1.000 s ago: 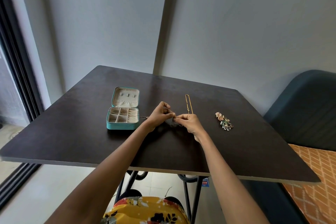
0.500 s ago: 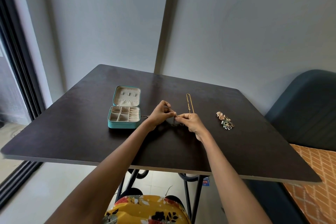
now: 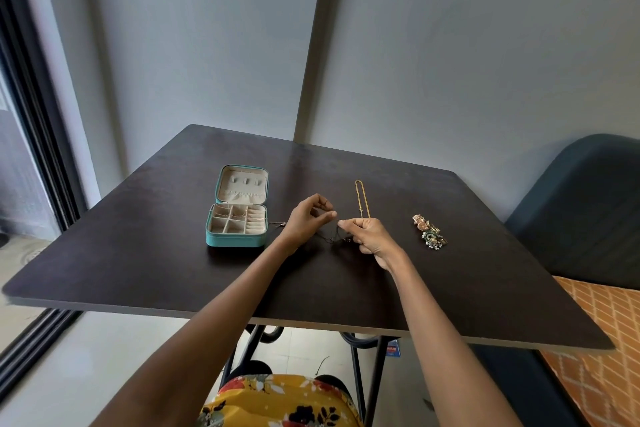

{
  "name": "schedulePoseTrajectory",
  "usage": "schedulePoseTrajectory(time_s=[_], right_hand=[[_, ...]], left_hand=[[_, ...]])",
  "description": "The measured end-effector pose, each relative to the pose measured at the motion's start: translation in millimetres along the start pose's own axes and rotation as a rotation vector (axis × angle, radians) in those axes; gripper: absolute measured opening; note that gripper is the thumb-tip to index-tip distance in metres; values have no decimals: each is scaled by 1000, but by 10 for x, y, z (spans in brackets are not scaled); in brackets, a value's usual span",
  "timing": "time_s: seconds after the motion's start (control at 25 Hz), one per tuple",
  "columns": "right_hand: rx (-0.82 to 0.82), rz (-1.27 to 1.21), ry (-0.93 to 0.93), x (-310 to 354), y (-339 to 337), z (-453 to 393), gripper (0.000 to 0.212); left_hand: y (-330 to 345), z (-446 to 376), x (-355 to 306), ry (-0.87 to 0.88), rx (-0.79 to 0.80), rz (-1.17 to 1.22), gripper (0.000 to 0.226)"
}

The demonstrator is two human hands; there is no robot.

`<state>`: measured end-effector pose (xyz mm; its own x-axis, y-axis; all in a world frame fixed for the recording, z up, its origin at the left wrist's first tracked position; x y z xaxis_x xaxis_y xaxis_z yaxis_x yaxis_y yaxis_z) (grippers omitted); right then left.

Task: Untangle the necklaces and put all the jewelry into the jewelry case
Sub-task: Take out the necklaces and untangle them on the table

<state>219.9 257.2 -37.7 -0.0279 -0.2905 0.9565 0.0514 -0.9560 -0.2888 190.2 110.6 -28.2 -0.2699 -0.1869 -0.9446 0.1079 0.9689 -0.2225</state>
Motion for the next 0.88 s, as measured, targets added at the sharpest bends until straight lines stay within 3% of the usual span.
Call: schedulePoseTrajectory(time_s=[0.24, 0.56, 0.88], right_hand=[[-43, -27, -4, 0, -16, -4, 13], [-39, 12, -5, 0, -21, 4, 12], [-69, 7, -12, 0, -15, -29, 10]], left_hand=[[12, 55, -61, 45, -24, -352, 9], [1, 57, -88, 65, -71, -430, 10], [61, 68, -78, 62, -7, -419, 15]])
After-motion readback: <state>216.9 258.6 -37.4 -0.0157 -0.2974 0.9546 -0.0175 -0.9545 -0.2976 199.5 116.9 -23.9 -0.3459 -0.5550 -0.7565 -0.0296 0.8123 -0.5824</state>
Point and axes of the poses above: each hand's wrist, its own z-axis away from the middle knuckle, its own y-axis out of the palm, x = y × z, the point moved 8 cm from there along -z, towards the middle knuckle, and after that the axes turned 3 degrees about -y, right-handed, at the moved point
